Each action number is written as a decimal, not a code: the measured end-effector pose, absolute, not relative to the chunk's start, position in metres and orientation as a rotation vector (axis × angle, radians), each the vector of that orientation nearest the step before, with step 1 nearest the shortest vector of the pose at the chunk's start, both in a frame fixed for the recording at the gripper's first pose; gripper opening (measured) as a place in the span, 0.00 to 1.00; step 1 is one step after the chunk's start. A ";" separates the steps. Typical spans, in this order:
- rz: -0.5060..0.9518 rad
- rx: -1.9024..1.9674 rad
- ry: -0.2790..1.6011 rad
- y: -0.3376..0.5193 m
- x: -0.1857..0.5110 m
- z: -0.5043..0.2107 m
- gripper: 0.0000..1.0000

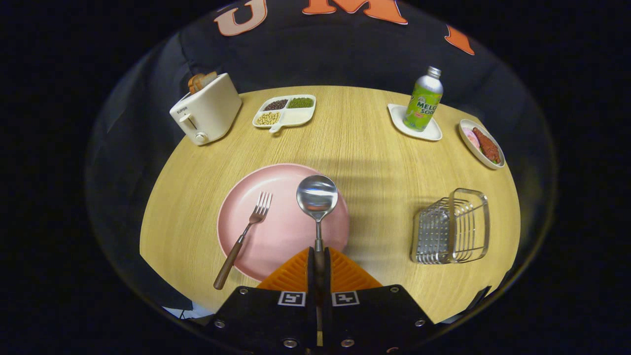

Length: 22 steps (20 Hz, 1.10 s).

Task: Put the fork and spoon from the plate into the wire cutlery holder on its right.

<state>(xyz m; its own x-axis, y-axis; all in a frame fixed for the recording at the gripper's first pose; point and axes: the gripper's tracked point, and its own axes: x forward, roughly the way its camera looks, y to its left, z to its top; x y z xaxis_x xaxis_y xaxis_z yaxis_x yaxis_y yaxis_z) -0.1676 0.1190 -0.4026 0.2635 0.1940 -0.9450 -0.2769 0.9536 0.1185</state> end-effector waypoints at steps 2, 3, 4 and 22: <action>0.302 -0.080 1.222 0.103 -0.157 -0.383 0.05; 0.290 -0.076 1.205 0.094 -0.153 -0.374 0.05; 0.275 -0.072 1.192 0.084 -0.149 -0.366 0.05; 0.101 -0.237 1.414 -0.065 -0.163 -0.370 0.05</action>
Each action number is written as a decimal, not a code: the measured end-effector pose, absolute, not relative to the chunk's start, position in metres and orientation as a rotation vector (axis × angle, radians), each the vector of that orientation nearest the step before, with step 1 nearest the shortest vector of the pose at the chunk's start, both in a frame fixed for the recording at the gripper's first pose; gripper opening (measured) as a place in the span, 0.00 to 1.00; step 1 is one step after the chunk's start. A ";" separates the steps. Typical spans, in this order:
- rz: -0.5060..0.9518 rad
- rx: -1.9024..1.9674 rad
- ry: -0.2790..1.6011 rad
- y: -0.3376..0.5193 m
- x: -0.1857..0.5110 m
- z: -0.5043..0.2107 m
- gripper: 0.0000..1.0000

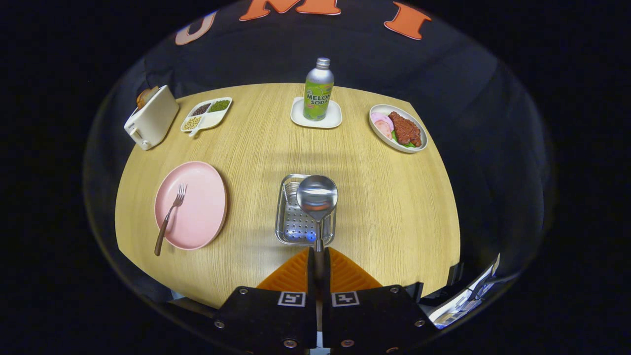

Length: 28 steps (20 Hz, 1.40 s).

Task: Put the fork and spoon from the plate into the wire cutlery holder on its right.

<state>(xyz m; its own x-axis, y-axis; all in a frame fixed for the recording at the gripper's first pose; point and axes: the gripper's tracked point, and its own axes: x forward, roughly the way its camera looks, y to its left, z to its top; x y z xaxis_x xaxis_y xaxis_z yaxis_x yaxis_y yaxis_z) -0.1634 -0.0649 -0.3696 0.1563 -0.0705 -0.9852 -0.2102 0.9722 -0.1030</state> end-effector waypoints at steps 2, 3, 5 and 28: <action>0.131 -0.274 1.445 -0.067 -0.163 -0.369 0.05; 0.145 -0.296 1.461 -0.068 -0.163 -0.368 0.05; 0.183 -0.349 1.500 -0.071 -0.162 -0.368 0.05; 0.191 -0.211 1.547 -0.043 -0.125 -0.390 0.10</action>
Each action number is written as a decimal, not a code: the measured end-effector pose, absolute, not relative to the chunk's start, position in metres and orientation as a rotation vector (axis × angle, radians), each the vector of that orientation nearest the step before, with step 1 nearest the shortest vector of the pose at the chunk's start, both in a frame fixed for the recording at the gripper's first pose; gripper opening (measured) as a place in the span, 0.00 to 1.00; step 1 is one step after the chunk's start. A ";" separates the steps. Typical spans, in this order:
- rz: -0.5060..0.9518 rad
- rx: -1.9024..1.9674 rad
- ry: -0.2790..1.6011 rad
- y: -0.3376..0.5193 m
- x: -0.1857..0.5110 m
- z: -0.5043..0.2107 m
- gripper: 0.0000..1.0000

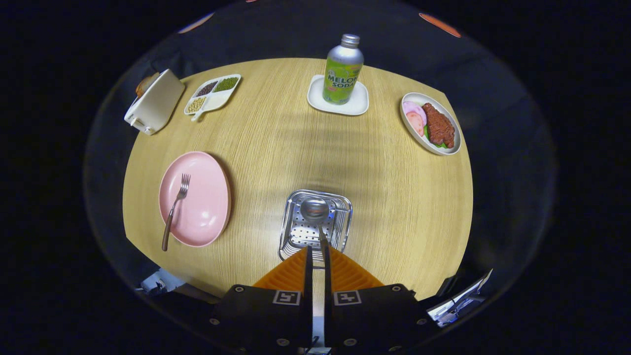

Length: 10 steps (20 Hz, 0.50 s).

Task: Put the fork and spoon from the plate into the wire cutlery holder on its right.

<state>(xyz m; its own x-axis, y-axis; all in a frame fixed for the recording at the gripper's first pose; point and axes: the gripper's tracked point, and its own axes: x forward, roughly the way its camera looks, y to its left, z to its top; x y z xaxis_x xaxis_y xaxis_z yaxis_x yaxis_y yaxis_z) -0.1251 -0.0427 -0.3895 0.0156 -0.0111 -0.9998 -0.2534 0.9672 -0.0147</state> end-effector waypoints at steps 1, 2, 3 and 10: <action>0.181 -0.200 1.517 -0.042 -0.121 -0.386 0.10; 0.171 -0.190 1.485 -0.042 -0.117 -0.383 0.10; 0.160 -0.182 1.436 -0.040 -0.110 -0.378 0.10; 0.101 -0.094 1.004 -0.018 -0.060 -0.320 0.11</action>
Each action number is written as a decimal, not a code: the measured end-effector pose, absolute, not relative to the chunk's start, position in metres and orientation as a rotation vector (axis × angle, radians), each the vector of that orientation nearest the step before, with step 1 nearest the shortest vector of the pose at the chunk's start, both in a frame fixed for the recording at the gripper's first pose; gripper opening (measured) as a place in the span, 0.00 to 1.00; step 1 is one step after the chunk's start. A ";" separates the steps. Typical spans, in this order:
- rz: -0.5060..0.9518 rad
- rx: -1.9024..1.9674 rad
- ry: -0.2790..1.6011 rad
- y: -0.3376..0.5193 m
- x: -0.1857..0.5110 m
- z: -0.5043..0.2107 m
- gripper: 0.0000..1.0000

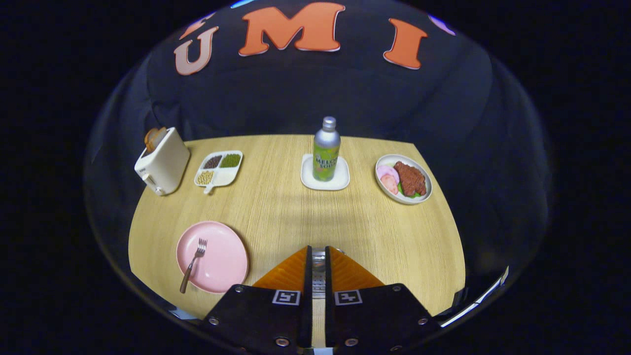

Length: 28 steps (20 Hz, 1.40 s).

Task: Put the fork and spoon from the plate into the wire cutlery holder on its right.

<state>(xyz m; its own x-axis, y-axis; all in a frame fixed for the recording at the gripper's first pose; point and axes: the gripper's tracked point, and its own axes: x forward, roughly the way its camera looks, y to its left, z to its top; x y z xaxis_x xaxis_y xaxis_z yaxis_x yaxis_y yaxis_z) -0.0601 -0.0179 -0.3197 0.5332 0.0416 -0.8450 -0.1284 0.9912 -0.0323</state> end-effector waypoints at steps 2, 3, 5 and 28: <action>0.097 -0.070 0.897 -0.005 -0.055 -0.301 0.12; 0.104 -0.053 0.847 0.003 -0.051 -0.292 0.14; 0.113 -0.031 0.758 0.017 -0.047 -0.272 0.14; 0.199 0.005 0.694 0.211 -0.084 -0.296 0.96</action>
<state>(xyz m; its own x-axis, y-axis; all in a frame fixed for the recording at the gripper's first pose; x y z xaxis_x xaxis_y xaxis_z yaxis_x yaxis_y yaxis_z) -0.0844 0.2114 -0.2960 0.7507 0.1837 -0.6346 -0.1802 0.9811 0.0709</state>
